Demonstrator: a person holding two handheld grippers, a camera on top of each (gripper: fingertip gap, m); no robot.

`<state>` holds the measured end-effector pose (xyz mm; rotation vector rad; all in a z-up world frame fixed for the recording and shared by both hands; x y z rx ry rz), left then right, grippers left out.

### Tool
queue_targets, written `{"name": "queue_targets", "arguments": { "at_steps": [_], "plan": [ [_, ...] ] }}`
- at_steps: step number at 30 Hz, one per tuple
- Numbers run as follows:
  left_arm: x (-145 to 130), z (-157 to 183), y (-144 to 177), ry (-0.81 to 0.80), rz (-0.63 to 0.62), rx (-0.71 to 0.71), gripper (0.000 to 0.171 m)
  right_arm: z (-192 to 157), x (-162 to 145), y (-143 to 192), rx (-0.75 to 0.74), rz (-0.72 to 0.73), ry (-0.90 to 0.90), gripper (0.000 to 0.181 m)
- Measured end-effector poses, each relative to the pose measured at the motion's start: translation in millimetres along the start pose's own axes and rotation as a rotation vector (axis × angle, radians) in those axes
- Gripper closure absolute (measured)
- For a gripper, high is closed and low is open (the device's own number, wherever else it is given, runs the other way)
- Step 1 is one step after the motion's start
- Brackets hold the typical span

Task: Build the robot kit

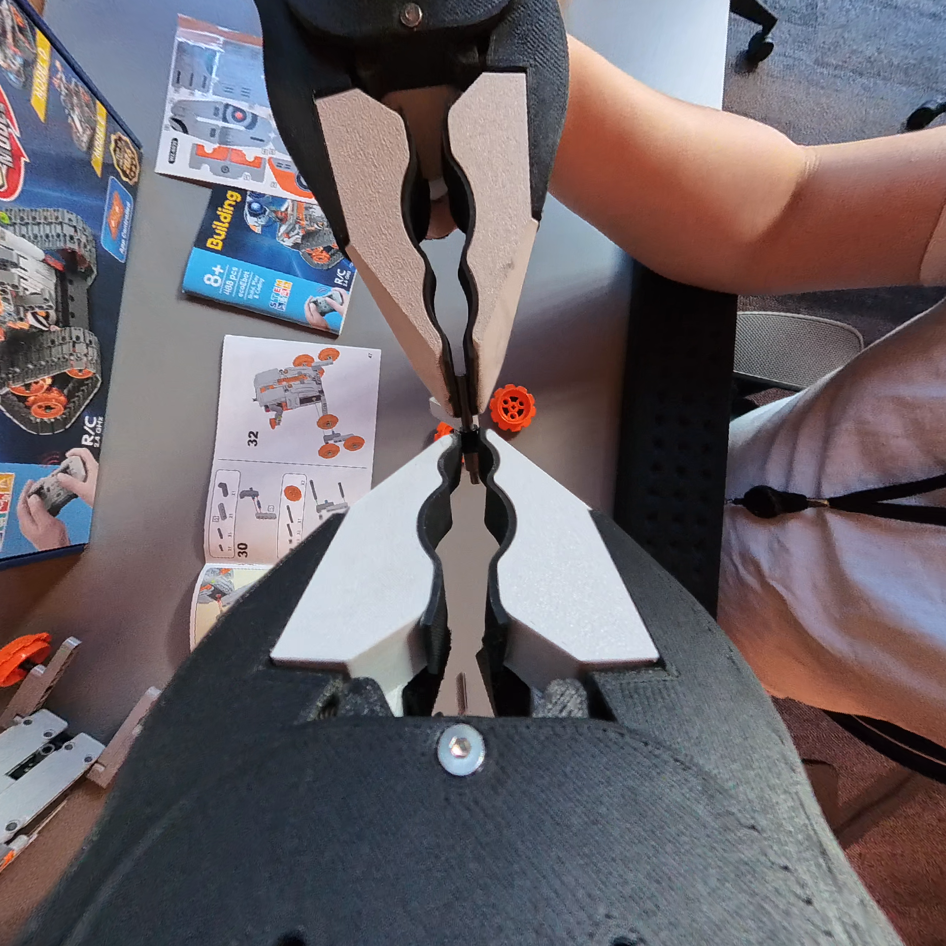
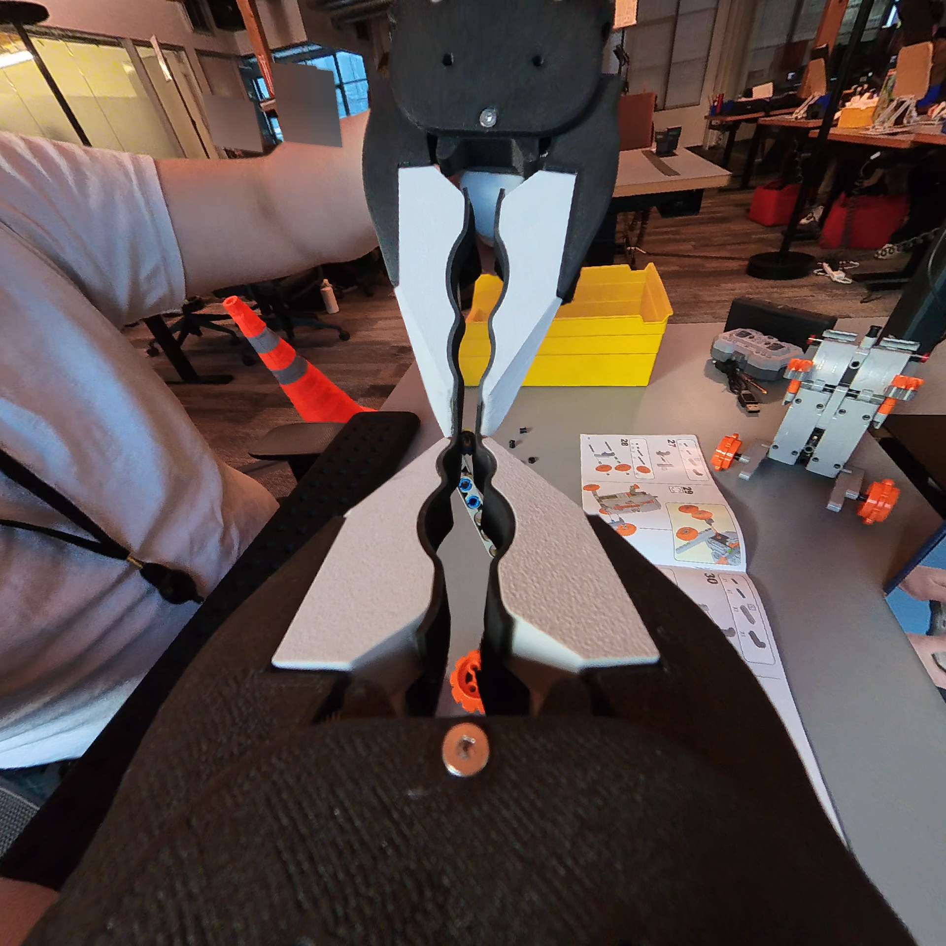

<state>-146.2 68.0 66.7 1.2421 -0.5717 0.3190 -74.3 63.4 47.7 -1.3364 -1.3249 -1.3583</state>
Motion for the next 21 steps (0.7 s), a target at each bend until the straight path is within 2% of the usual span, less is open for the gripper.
{"name": "queue_targets", "arguments": {
  "at_steps": [7,10,12,15,17,21],
  "plan": [
    [2,-1,0,0.013,0.015,-0.021,0.168,1,0,3,0.018,0.022,-0.021,0.179],
    [7,-2,5,0.033,0.061,-0.046,0.169,3,4,7,0.033,0.074,-0.065,0.179],
    [11,-2,9,0.042,0.107,-0.054,0.164,2,8,10,0.047,0.103,-0.071,0.179],
    [10,-4,7,0.045,0.082,-0.041,0.157,1,7,7,0.050,0.089,-0.072,0.179],
    [11,-1,3,0.046,0.076,-0.077,0.167,1,8,6,0.052,0.093,-0.081,0.179],
    [12,-5,-1,0.047,0.075,-0.079,0.168,6,4,8,0.065,0.101,-0.122,0.179]
  ]
}}
Point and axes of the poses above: each gripper's, where its closed fingertips meet, y back along the fingers, x out of its top, z = x × y across the jaws, the point moved 5 cm from there along y, back along the fingers, and after that the axes turned 6 degrees about -x, right-handed, at the moved point
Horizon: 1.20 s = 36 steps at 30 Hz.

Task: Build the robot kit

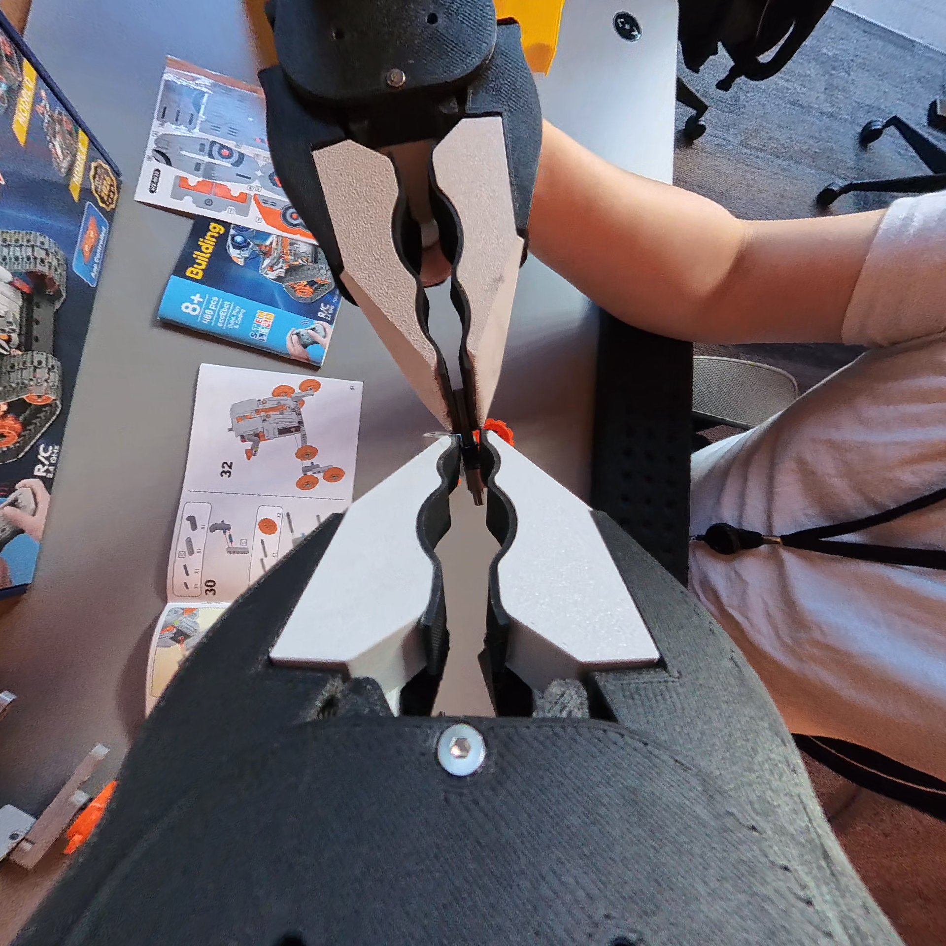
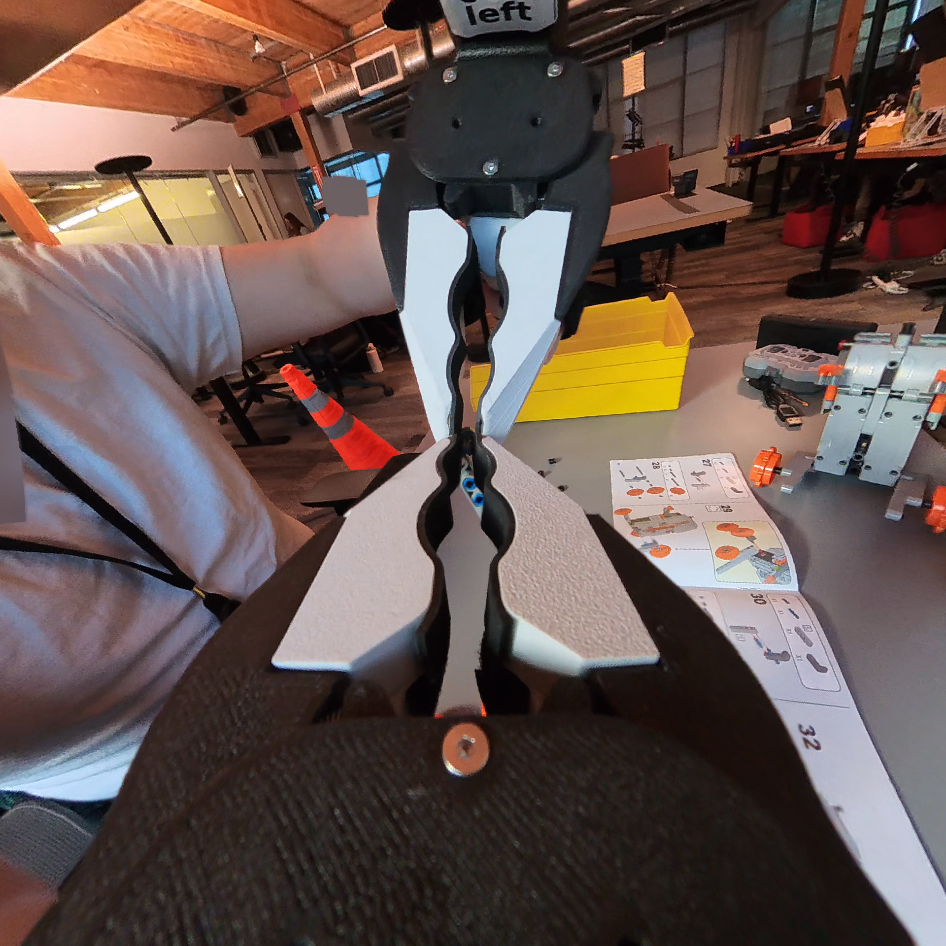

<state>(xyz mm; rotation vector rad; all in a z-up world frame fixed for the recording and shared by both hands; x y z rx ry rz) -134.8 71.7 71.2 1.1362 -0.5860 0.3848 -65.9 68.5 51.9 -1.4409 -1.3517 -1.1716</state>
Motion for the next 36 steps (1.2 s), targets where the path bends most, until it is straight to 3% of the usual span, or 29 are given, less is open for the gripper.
{"name": "queue_targets", "arguments": {
  "at_steps": [18,22,26,28,36],
  "plan": [
    [12,6,1,0.114,0.075,-0.222,0.168,-8,6,10,0.154,0.103,-0.083,0.178],
    [15,4,5,0.113,0.136,-0.217,0.168,-8,23,19,0.201,0.298,-0.094,0.181],
    [18,3,11,0.098,0.184,-0.202,0.168,-1,23,18,0.118,0.311,-0.071,0.164],
    [21,3,14,0.098,0.211,-0.203,0.168,-6,25,21,0.167,0.330,-0.068,0.173],
    [28,2,13,0.121,0.226,-0.247,0.169,-9,26,22,0.083,0.288,0.019,0.179]
  ]
}}
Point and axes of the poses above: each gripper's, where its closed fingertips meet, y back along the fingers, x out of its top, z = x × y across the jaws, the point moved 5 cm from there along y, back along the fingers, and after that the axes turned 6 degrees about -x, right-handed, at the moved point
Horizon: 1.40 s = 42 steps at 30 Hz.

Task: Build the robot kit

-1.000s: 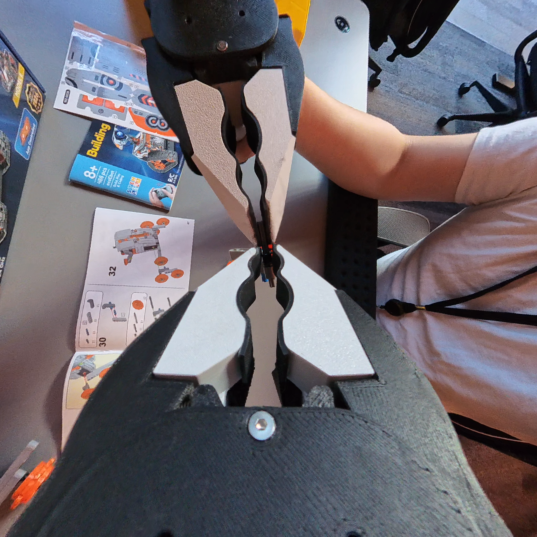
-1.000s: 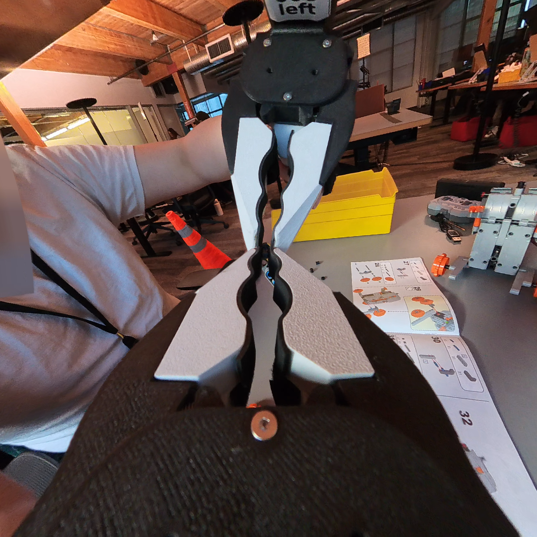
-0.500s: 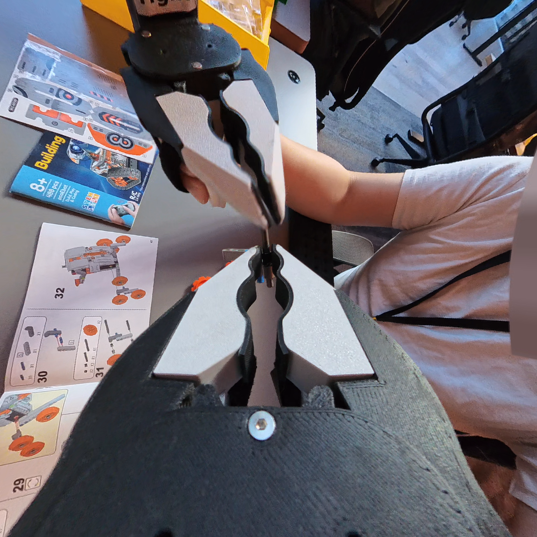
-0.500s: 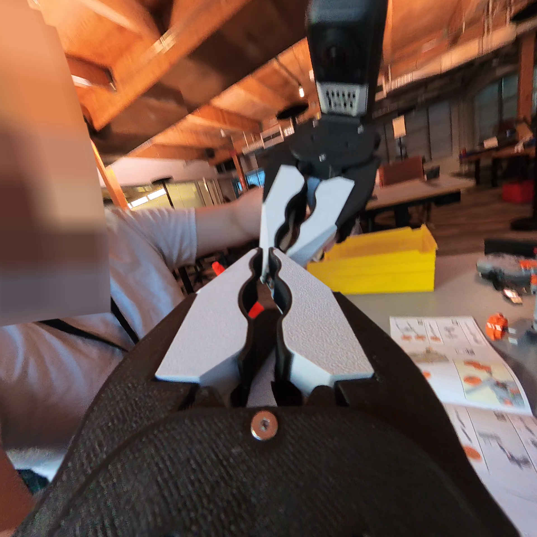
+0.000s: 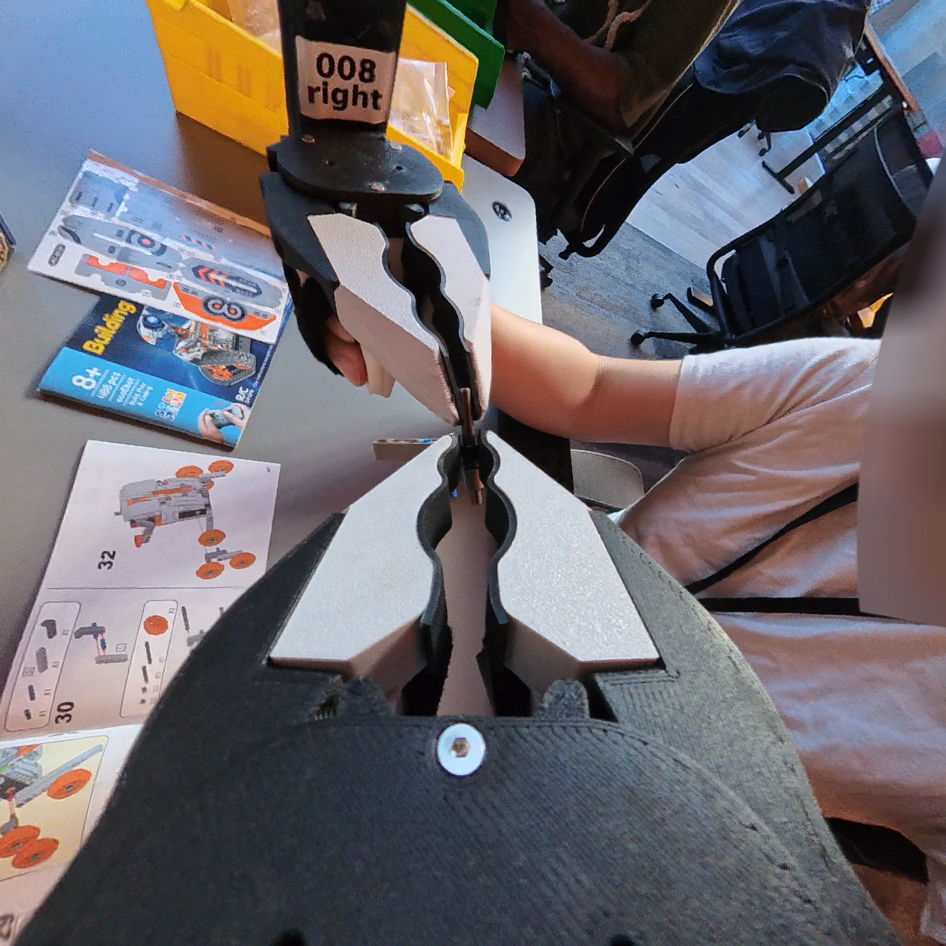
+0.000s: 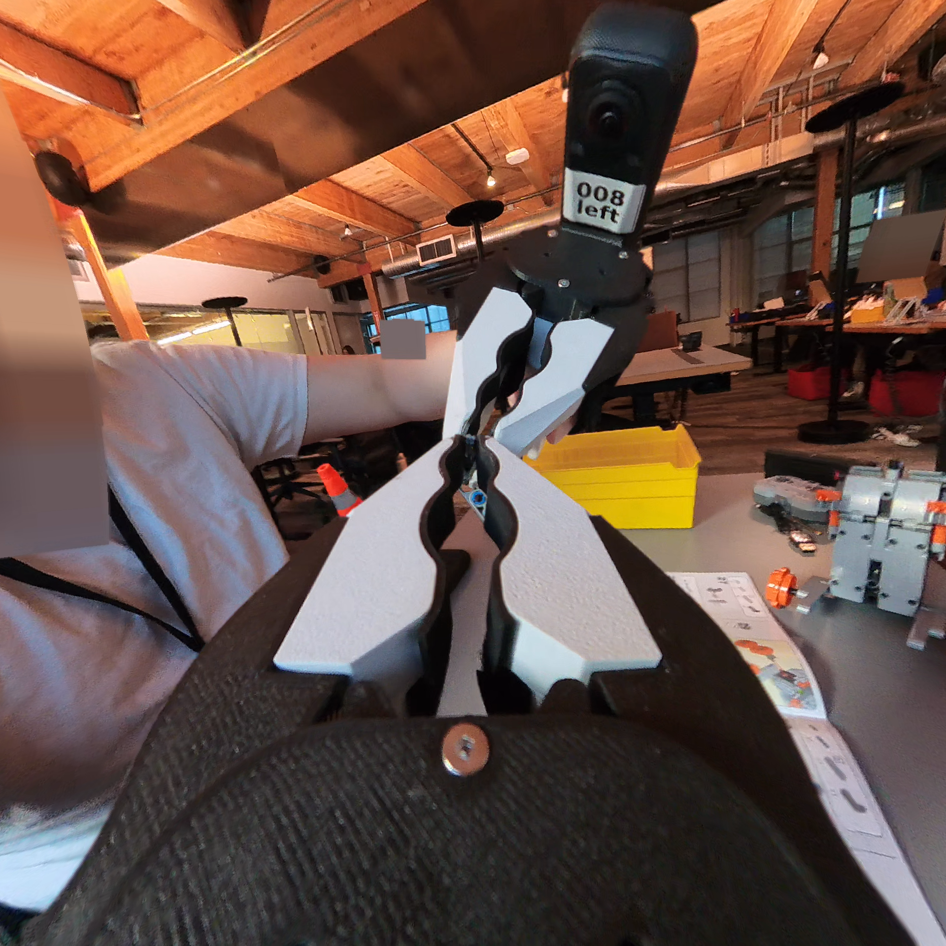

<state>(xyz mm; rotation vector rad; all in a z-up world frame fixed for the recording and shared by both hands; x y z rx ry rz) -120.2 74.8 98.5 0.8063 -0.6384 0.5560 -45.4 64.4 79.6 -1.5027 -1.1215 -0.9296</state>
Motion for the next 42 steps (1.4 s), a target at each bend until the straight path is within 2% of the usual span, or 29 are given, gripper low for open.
{"name": "queue_targets", "arguments": {
  "at_steps": [7,14,42],
  "plan": [
    [7,5,2,-0.029,0.040,-0.019,0.167,-3,4,1,0.034,0.020,-0.005,0.179],
    [7,-1,1,-0.012,-0.015,0.007,0.168,1,2,2,0.002,-0.004,0.006,0.179],
    [11,-1,5,-0.021,-0.012,0.072,0.168,6,4,5,0.024,0.084,0.013,0.181]
  ]
}}
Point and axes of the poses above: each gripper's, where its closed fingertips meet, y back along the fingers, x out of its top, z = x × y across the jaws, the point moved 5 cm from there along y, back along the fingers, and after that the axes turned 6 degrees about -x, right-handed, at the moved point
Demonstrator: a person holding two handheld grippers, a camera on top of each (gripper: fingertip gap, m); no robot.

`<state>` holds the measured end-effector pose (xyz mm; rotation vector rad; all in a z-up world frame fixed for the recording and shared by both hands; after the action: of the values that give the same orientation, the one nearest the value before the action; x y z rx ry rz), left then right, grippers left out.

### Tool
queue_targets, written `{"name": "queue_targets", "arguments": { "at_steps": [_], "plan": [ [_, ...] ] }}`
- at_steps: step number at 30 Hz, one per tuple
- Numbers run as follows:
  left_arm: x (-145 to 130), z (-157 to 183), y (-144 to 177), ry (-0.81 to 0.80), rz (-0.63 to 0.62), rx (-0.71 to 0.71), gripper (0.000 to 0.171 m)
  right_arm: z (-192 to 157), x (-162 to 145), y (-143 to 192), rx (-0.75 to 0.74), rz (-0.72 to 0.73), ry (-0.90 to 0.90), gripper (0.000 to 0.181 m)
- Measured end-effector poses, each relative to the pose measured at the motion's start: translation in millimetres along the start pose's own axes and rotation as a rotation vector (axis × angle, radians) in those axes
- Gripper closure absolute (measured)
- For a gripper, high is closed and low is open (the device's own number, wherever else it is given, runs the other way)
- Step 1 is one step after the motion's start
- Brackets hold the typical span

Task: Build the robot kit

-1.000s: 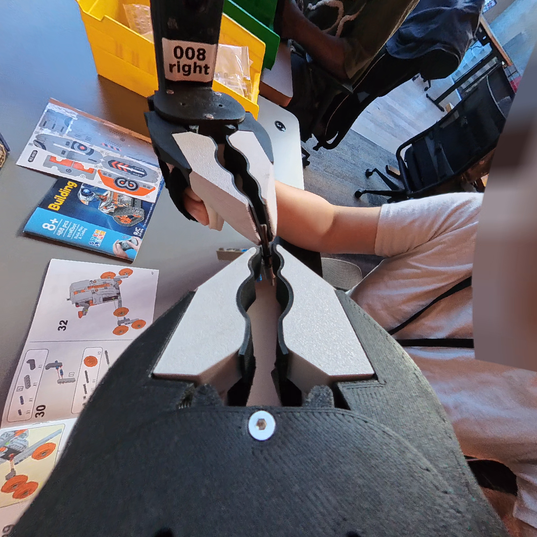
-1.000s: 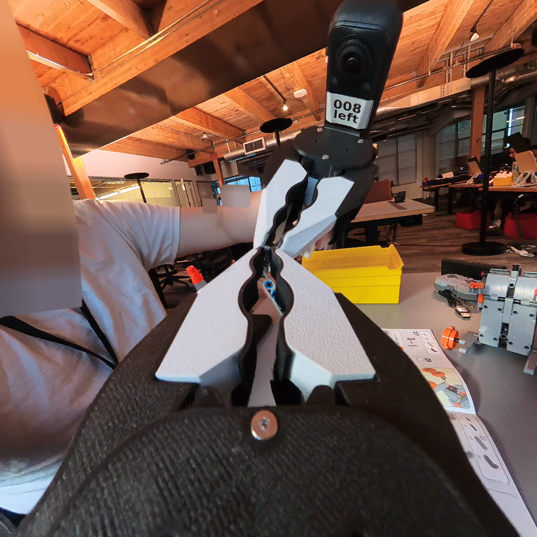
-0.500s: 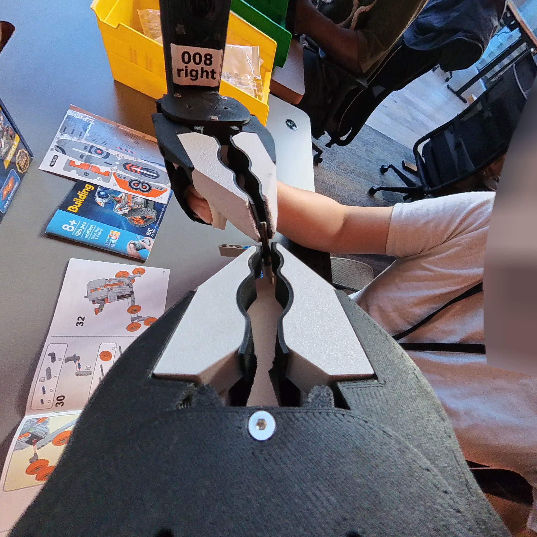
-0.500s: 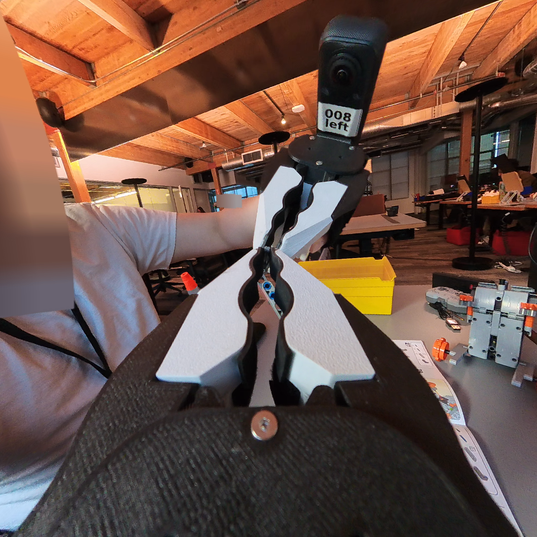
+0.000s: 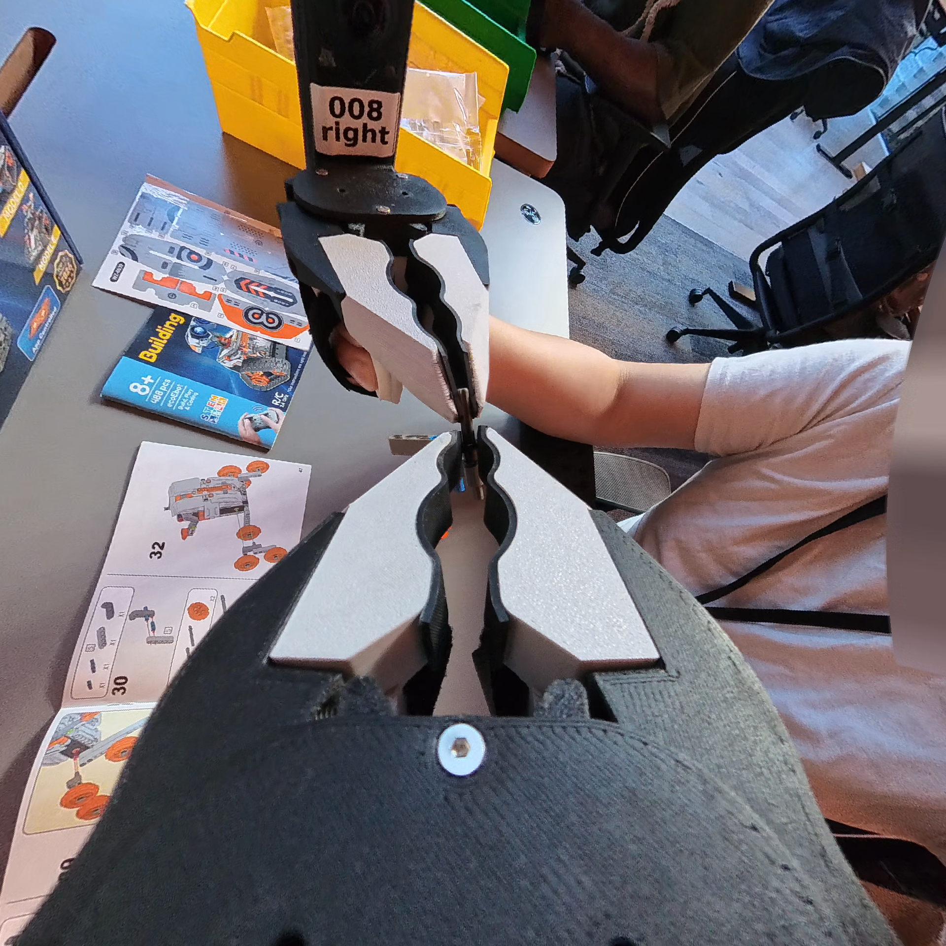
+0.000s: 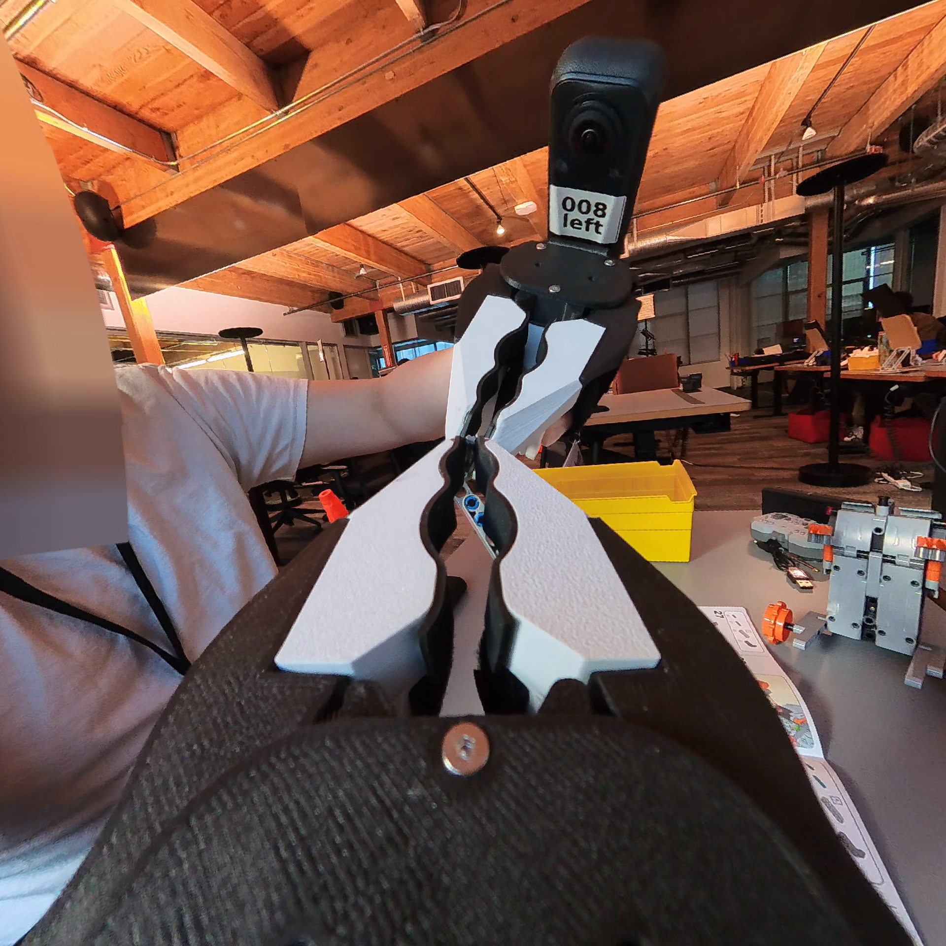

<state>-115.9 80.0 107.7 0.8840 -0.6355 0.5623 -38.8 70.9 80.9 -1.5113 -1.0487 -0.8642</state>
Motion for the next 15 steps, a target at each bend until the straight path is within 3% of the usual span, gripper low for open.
{"name": "queue_targets", "arguments": {
  "at_steps": [4,6,9,11,15],
  "plan": [
    [1,1,0,0.031,0.012,-0.036,0.168,-1,-1,-1,0.025,0.002,-0.032,0.180],
    [-4,2,-3,0.031,-0.052,-0.044,0.168,-2,-8,-3,0.023,-0.057,-0.018,0.179],
    [-11,5,-7,0.028,-0.139,-0.038,0.169,-5,-9,-3,-0.055,-0.141,0.090,0.156],
    [-12,6,-8,0.018,-0.184,-0.032,0.168,-14,0,-1,-0.058,-0.153,0.127,0.157],
    [-16,13,-12,0.004,-0.278,-0.054,0.168,-25,-4,7,-0.139,-0.336,0.272,0.157]
  ]
}}
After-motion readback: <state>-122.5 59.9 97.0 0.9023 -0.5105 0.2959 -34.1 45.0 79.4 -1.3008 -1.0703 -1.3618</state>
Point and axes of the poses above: each gripper's, where its closed fingertips meet, y back along the fingers, x out of its top, z = x × y across the jaws, the point moved 5 cm from there along y, back along the fingers, and after that the axes turned 6 degrees about -x, right-handed, at the moved point
